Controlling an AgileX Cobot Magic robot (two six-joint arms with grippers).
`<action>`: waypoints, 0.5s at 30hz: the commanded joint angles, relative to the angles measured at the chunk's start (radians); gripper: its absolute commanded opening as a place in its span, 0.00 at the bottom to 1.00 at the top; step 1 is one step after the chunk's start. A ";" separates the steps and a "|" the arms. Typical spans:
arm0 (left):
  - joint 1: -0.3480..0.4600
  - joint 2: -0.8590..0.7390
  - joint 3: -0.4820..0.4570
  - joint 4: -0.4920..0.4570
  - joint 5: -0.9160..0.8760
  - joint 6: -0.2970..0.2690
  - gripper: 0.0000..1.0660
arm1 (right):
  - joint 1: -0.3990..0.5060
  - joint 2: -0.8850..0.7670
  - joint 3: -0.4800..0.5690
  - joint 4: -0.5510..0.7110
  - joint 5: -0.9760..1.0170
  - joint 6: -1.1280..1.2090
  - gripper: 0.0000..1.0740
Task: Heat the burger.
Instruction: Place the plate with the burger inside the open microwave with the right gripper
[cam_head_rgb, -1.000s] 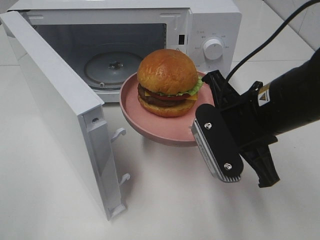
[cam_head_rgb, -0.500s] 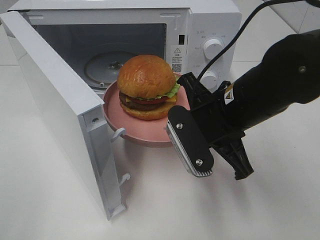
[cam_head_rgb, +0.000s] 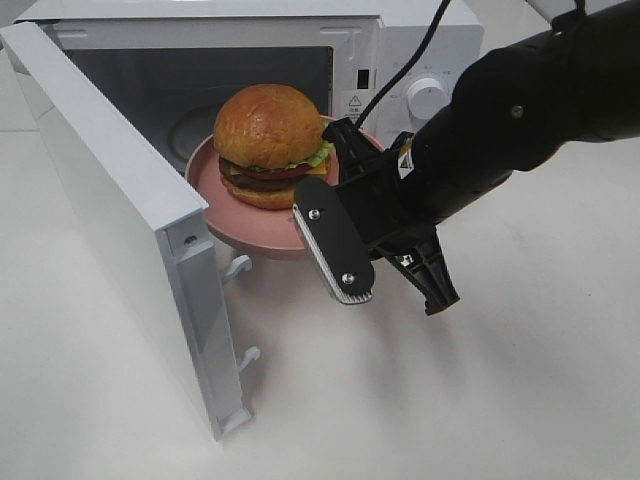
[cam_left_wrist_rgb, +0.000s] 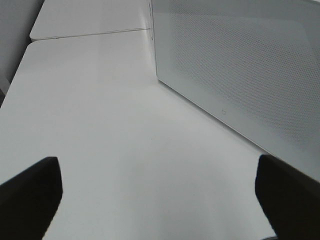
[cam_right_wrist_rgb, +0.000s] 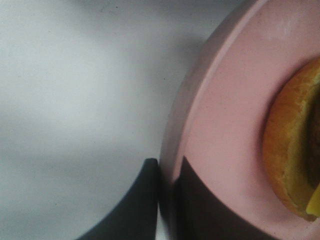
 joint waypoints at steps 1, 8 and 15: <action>-0.004 -0.023 0.004 -0.004 -0.009 -0.002 0.92 | -0.003 0.007 -0.043 -0.012 -0.066 0.014 0.00; -0.004 -0.023 0.004 -0.004 -0.009 -0.002 0.92 | 0.016 0.068 -0.113 -0.027 -0.067 0.014 0.00; -0.004 -0.023 0.004 -0.004 -0.009 -0.002 0.92 | 0.031 0.132 -0.183 -0.028 -0.065 0.013 0.00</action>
